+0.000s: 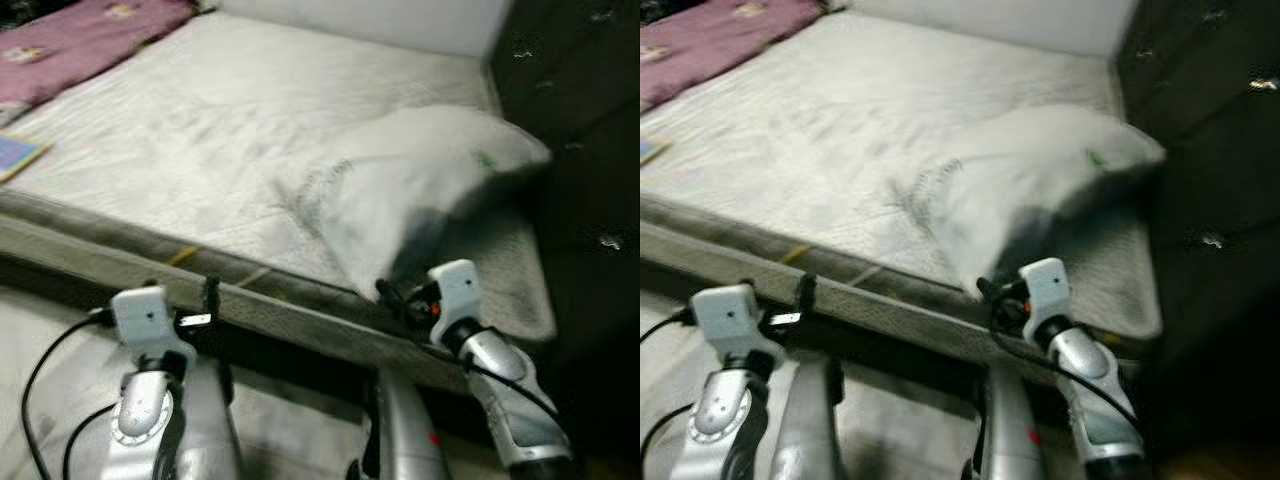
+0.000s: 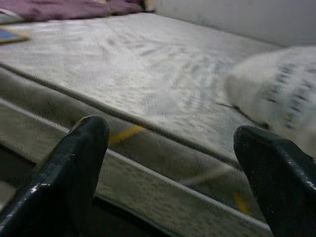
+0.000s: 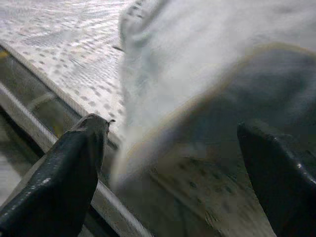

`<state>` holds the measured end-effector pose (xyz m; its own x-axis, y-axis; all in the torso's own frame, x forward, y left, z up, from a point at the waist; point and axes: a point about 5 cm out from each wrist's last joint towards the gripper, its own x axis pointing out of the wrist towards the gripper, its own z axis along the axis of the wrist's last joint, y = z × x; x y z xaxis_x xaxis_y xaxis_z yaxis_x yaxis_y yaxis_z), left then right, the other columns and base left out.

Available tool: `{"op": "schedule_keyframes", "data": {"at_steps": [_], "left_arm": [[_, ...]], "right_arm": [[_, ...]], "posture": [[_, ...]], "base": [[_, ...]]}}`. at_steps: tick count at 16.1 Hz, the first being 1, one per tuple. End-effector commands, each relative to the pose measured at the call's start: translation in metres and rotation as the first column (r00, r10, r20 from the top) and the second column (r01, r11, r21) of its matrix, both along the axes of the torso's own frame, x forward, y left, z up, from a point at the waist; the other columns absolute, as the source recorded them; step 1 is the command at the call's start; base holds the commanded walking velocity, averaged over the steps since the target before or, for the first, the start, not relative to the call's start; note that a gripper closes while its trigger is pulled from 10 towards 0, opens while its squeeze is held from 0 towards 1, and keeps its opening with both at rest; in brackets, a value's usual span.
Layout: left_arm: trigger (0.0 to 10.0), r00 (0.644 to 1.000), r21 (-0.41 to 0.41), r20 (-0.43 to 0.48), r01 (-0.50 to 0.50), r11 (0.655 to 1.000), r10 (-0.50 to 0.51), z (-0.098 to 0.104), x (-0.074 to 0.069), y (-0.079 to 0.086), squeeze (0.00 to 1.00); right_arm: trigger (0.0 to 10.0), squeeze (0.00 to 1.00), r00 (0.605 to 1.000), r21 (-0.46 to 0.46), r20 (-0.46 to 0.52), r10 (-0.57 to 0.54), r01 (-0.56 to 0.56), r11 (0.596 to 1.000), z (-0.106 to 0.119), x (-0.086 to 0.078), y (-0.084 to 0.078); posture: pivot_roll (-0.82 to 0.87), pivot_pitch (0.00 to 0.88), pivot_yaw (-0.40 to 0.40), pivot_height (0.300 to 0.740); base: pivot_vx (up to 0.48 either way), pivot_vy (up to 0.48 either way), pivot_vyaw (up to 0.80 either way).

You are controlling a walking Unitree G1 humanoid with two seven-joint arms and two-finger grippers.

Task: Clean up the room

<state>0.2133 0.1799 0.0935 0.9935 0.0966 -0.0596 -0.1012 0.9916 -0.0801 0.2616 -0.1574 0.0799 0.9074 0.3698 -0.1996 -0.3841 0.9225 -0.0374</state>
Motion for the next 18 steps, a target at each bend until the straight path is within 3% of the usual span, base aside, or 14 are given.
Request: {"op": "schedule_keyframes", "data": {"at_steps": [1,7,11,15,18], "left_arm": [[10.0,1.000,0.006,0.019,-0.002,1.000,0.002,0.005,0.003,0.002,0.00],[10.0,1.000,0.009,0.000,-0.009,1.000,0.009,0.003,0.004,0.003,0.00],[10.0,0.999,0.029,-0.017,-0.031,0.999,0.032,0.003,0.008,0.006,0.00],[10.0,0.999,0.052,-0.008,-0.044,0.998,0.045,0.006,0.015,0.009,0.00],[10.0,1.000,0.050,-0.004,-0.031,0.998,0.031,0.008,0.014,0.005,0.00]], "right_arm": [[10.0,0.00,1.000,0.004,0.010,-0.003,0.003,1.000,0.005,0.003,0.000],[10.0,0.00,0.999,-0.014,-0.045,0.002,-0.003,1.000,0.000,0.005,0.000],[10.0,0.00,0.984,-0.046,-0.180,0.001,-0.009,0.999,-0.003,0.020,0.003],[10.0,0.00,0.978,-0.008,-0.205,-0.043,0.042,0.999,0.004,0.028,0.009],[10.0,0.00,0.970,0.084,-0.242,-0.028,0.050,0.995,0.015,0.037,0.034]], "posture": [[0.01,0.000,-0.088,0.501],[0.01,0.000,-0.087,0.501],[0.01,0.000,-0.088,0.501],[0.01,0.000,-0.098,0.501],[0.02,0.000,-0.078,0.501]], "base": [[0.311,0.000,0.00],[0.045,0.000,0.00],[0.000,0.000,0.00],[0.000,0.000,0.00],[0.000,0.000,0.00]]}}
